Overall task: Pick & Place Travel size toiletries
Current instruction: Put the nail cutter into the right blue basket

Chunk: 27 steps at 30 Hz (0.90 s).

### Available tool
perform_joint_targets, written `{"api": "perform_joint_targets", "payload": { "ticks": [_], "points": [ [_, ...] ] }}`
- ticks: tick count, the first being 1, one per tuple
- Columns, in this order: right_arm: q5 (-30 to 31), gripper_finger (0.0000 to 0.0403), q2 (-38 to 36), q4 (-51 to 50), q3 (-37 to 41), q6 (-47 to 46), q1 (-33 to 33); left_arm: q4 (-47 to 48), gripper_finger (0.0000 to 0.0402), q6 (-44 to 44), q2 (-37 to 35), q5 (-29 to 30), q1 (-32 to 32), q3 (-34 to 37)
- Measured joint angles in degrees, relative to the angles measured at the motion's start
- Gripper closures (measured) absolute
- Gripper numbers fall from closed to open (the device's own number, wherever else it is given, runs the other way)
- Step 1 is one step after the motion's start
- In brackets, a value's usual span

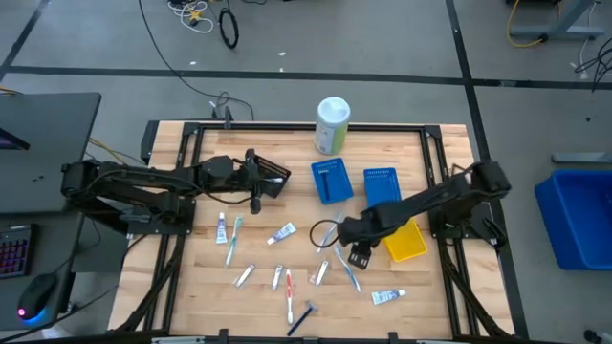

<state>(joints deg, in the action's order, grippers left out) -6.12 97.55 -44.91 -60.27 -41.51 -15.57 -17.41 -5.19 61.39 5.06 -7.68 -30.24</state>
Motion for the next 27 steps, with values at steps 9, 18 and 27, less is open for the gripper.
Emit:
{"api": "perform_joint_targets", "payload": {
  "ticks": [9, 18, 27],
  "points": [
    [-0.10, 0.0200, 5.65, -2.63, 0.00, 0.82, 0.48, 0.00, 0.0305, 0.02, 0.00, 0.00, -0.02, 0.00],
    [-0.02, 0.0287, 5.65, -1.45, 0.00, 1.90, 0.48, 0.00, 0.0305, 0.02, 0.00, 0.00, 0.00, 0.00],
    [1.10, 0.0342, 4.80, 3.65, -1.39, 4.64, 0.95, 0.02, 0.0305, 0.02, 0.00, 0.00, 0.00, 0.00]
  ]
}}
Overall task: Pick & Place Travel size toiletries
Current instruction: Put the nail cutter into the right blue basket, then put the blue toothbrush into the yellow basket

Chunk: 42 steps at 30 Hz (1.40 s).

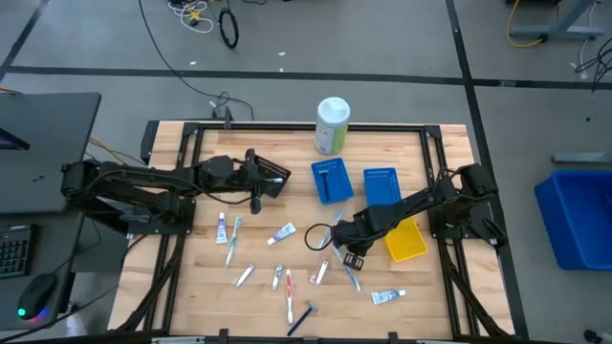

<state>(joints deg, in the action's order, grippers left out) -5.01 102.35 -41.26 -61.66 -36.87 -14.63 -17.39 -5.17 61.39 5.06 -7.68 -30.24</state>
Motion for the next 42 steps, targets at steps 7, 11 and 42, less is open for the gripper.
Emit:
{"api": "perform_joint_targets", "payload": {
  "ticks": [7, 11, 42],
  "points": [
    [7.55, 0.0339, -4.89, -9.06, -10.26, 6.71, 1.83, -0.02, 0.0305, 0.02, 0.00, 0.02, 0.00, 0.00],
    [19.47, 0.0339, -8.95, -17.73, -13.87, 8.61, 3.46, 0.04, 0.0305, 0.02, 0.00, 0.02, -0.02, 0.02],
    [25.28, 0.0236, -16.59, -20.81, 7.99, -13.46, 17.36, 0.57, 0.0305, -0.42, 0.02, 0.02, 0.00, 0.02]
  ]
}}
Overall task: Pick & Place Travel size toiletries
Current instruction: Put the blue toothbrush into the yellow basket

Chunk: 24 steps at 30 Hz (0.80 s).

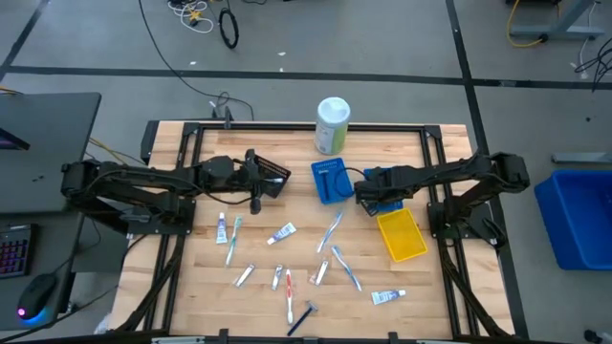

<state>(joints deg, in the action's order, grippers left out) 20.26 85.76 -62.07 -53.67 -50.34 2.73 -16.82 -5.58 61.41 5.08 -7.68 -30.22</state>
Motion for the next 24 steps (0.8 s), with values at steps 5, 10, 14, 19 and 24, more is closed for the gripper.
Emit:
{"api": "perform_joint_targets", "payload": {
  "ticks": [5, 10, 14, 19, 24],
  "points": [
    [-7.12, 0.0218, 0.00, 4.01, -4.14, 2.70, -0.99, 0.00, 0.0305, 0.00, -0.02, 0.00, 0.00, 0.00],
    [-13.21, 0.0215, 0.00, 9.71, -7.63, 4.24, -3.32, 0.01, 0.0305, 0.00, 0.00, 0.00, 0.00, 0.00],
    [-18.00, 0.0225, 0.00, 14.71, -7.91, 4.29, -6.35, 0.84, 0.0305, 0.00, 0.00, 0.02, 0.00, 0.00],
    [-22.47, 0.0237, 1.17, 18.62, -7.91, 4.20, -11.73, 0.87, 0.0305, -0.85, 0.00, 0.09, -0.02, 0.00],
    [-22.50, 0.0237, 5.02, 25.68, -7.91, 3.60, -16.85, 0.65, 0.0305, -0.78, 0.00, 0.11, 0.00, 0.00]
  ]
}}
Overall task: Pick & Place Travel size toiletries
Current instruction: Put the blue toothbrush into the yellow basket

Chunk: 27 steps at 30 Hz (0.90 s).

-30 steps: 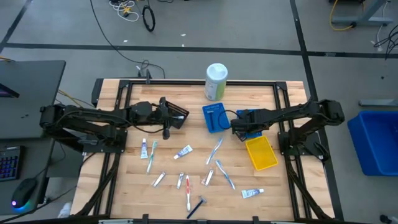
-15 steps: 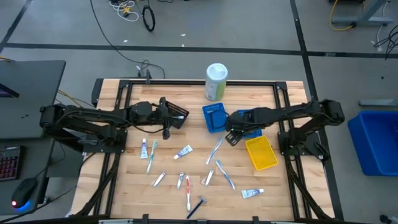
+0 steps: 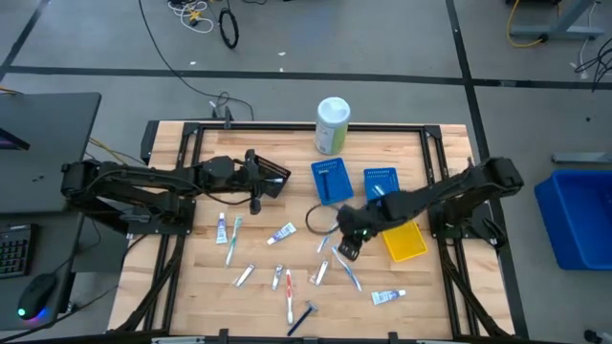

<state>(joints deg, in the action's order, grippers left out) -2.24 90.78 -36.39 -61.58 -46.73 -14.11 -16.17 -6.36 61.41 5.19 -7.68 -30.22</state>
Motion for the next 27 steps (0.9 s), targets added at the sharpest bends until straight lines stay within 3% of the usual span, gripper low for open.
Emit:
{"api": "perform_joint_targets", "payload": {
  "ticks": [5, 16, 20, 27],
  "points": [
    [-3.82, 0.0226, 6.26, 6.54, 0.00, -2.52, -3.42, -0.02, 0.0305, 0.04, -0.01, 0.00, 0.00, 0.00],
    [-3.96, 0.0210, 14.84, 8.18, 0.00, -3.66, -7.26, 0.24, 0.0305, 0.10, 0.00, 0.09, -0.02, 0.00],
    [-3.86, 0.0234, 15.07, 8.17, -0.07, -2.49, -7.34, 0.26, 0.0305, 0.10, 0.00, 0.13, -0.02, 0.00],
    [-5.78, 0.0323, 15.02, 7.92, 0.00, -3.90, -6.32, 0.27, 0.0305, 0.10, 0.00, 0.15, -0.02, 0.00]
  ]
}}
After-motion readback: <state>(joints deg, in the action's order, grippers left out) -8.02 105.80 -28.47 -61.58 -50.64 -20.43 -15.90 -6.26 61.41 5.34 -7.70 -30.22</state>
